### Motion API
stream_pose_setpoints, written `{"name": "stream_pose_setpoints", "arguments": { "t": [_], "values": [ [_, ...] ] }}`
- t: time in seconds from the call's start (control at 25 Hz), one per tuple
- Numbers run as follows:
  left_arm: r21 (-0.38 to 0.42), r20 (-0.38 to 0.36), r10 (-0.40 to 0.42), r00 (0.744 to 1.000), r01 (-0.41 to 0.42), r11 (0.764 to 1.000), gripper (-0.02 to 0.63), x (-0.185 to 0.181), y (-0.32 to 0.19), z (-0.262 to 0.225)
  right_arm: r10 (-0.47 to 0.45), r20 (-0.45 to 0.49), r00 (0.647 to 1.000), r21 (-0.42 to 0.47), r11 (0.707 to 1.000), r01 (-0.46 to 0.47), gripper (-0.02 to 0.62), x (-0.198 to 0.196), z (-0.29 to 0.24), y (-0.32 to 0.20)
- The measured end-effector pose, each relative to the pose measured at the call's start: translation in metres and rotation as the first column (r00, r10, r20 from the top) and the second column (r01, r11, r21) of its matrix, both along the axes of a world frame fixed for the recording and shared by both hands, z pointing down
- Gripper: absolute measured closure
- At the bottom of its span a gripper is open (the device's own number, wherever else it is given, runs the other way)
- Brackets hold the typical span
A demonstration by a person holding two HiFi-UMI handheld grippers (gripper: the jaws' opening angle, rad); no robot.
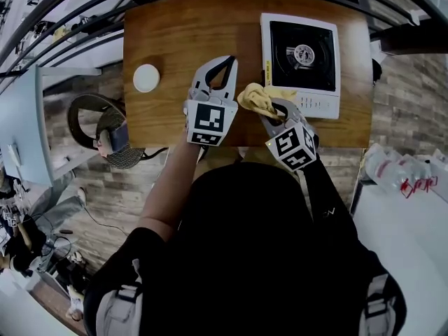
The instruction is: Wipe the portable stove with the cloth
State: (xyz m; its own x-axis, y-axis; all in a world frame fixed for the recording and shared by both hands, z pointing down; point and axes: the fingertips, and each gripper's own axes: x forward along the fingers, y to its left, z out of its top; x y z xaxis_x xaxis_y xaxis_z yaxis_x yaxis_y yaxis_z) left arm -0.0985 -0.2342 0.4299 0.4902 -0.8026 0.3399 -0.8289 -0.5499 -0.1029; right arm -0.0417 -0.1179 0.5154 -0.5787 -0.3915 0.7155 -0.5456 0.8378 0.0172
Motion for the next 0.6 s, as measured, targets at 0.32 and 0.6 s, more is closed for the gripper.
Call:
{"name": "stream_pose_setpoints", "arguments": {
  "t": [0.32,0.6],
  "values": [
    [-0.01,-0.004,-0.012,1.0,0.011,1.0,0.6,-0.01,-0.009,0.007,-0.023,0.081,0.996,-0.037,0.999,0.026,0.515,-0.021,0.0,-0.02],
    [-0.016,-0.006,-0.028,1.0,0.028,0.999,0.6,-0.013,-0.026,0.01,0.114,0.03,0.993,-0.004,0.993,-0.114,0.515,-0.001,0.013,-0.088]
  ]
}}
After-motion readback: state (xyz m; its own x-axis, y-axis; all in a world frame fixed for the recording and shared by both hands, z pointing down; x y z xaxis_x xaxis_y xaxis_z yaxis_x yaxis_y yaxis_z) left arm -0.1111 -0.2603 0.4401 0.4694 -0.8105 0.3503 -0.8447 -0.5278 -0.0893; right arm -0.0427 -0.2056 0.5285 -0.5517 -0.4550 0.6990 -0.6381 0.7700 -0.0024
